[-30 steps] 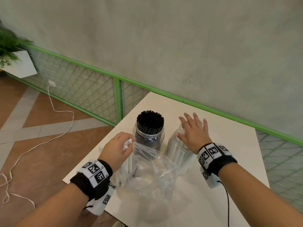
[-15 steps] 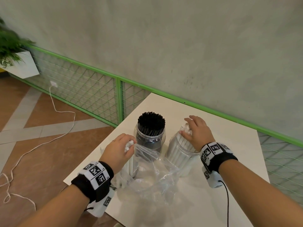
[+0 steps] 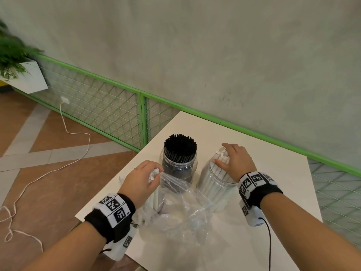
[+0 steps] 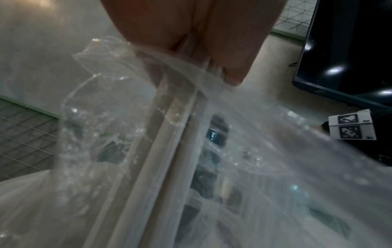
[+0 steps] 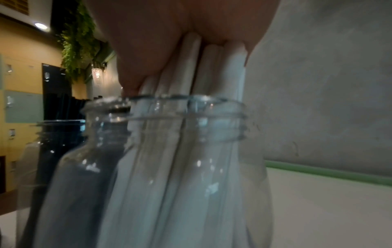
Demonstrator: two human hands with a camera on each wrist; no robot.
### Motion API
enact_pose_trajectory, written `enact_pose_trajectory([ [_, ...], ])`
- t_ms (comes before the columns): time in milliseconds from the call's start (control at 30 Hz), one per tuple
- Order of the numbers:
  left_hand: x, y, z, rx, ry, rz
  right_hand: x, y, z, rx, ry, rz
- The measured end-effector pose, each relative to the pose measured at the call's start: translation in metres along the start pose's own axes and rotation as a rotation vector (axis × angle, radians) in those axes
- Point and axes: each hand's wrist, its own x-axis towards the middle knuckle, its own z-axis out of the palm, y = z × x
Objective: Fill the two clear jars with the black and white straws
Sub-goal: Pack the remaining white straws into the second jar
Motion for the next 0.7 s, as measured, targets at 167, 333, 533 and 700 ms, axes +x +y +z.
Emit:
enact_pose_trajectory([
  [167,0.0,0.0,-0.001,-0.009,-0.007,-0.002,0.003,0.0,-0.008,0.058,-0.066,0.019],
  [333,0.0,-0.001,-0.002,0.004,-0.01,0.004,-0.003,0.001,-0.012,0.147,0.116,0.144],
  [533,-0.001,-0.002,-0.004,-0.005,-0.015,-0.002,-0.023,-0.01,-0.027,0.513,0.346,0.21],
  [700,-0.002,0.0,-0.007,-0.057,-0.005,-0.066,-0.051,-0.062,-0.03,0.654,0.266,0.064],
])
